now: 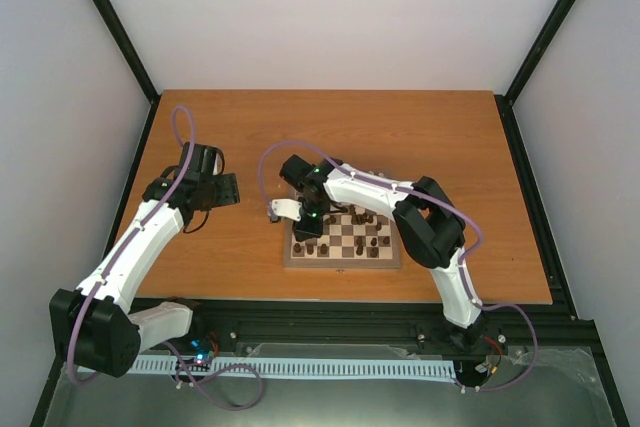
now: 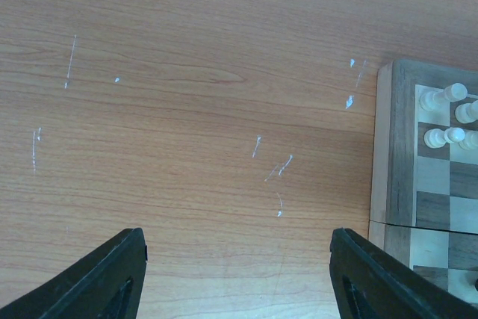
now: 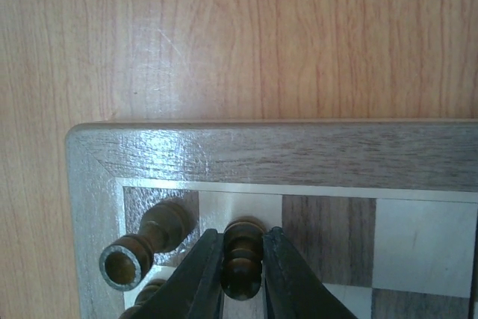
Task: Set up the chess pieces on the board
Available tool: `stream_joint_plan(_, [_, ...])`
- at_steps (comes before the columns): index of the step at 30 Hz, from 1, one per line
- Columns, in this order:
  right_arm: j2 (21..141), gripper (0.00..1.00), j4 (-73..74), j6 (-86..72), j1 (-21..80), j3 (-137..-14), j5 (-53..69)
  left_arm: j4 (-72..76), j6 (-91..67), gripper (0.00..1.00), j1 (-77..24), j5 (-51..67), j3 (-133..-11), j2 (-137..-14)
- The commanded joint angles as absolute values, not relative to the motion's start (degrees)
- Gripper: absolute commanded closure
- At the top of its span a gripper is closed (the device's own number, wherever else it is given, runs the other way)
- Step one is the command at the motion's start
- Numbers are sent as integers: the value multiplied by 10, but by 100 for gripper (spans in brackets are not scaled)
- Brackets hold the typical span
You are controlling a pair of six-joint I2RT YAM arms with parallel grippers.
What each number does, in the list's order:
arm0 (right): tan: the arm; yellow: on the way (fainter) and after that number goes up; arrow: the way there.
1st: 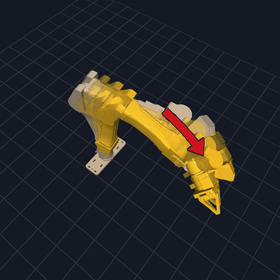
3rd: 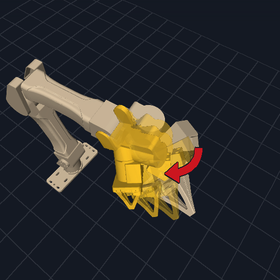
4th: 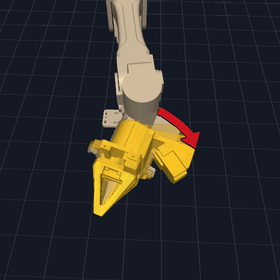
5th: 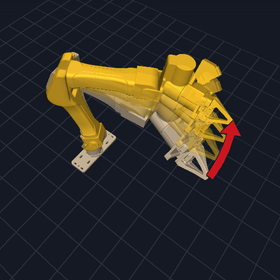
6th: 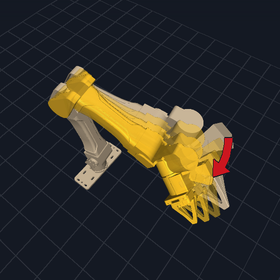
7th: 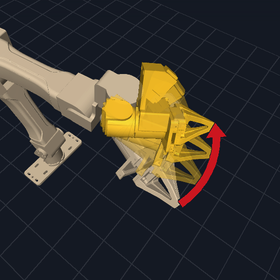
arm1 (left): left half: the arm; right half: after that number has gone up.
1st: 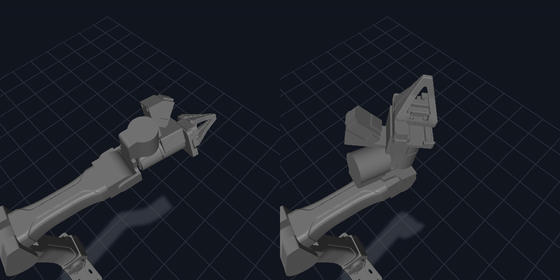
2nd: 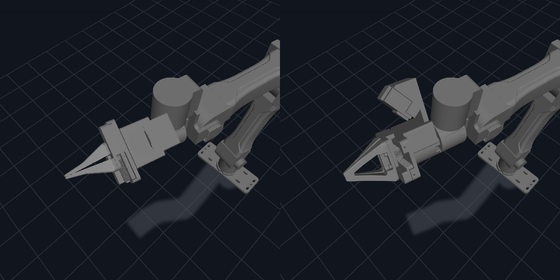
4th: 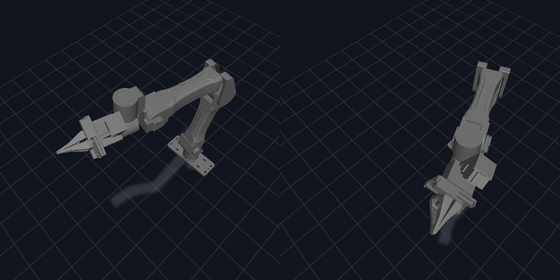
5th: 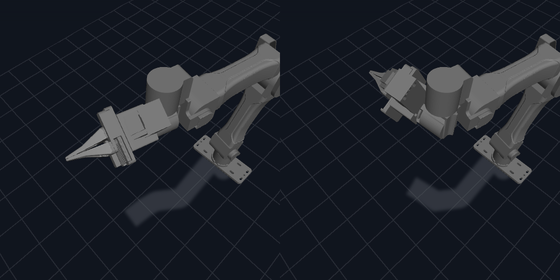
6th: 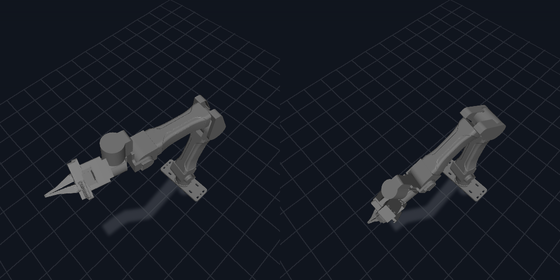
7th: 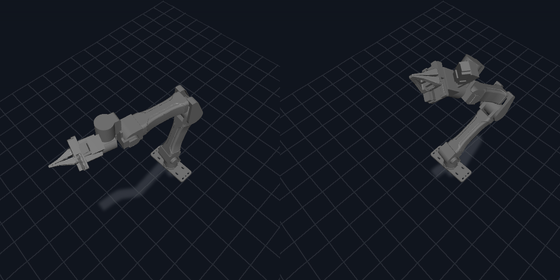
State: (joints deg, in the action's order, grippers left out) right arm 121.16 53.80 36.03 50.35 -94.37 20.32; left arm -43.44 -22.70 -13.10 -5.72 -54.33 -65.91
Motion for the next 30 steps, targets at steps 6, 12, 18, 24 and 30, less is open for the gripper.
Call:
stream_joint_plan(6, [1199, 78, 537, 364, 511, -940, 191, -429, -217, 30, -125, -52, -546, -663])
stream_joint_plan(12, [1185, 69, 537, 364, 501, -941, 187, -429, -217, 30, -125, -48, -547, -667])
stream_joint_plan(18, [1152, 63, 568, 392, 474, -943, 259, -429, -215, 30, -125, -45, -548, -670])
stream_joint_plan(24, [1119, 61, 567, 388, 427, -932, 263, -428, -214, 30, -124, -41, -548, -673])
stream_joint_plan(30, [1126, 65, 531, 340, 383, -923, 175, -428, -214, 30, -125, -36, -548, -673])
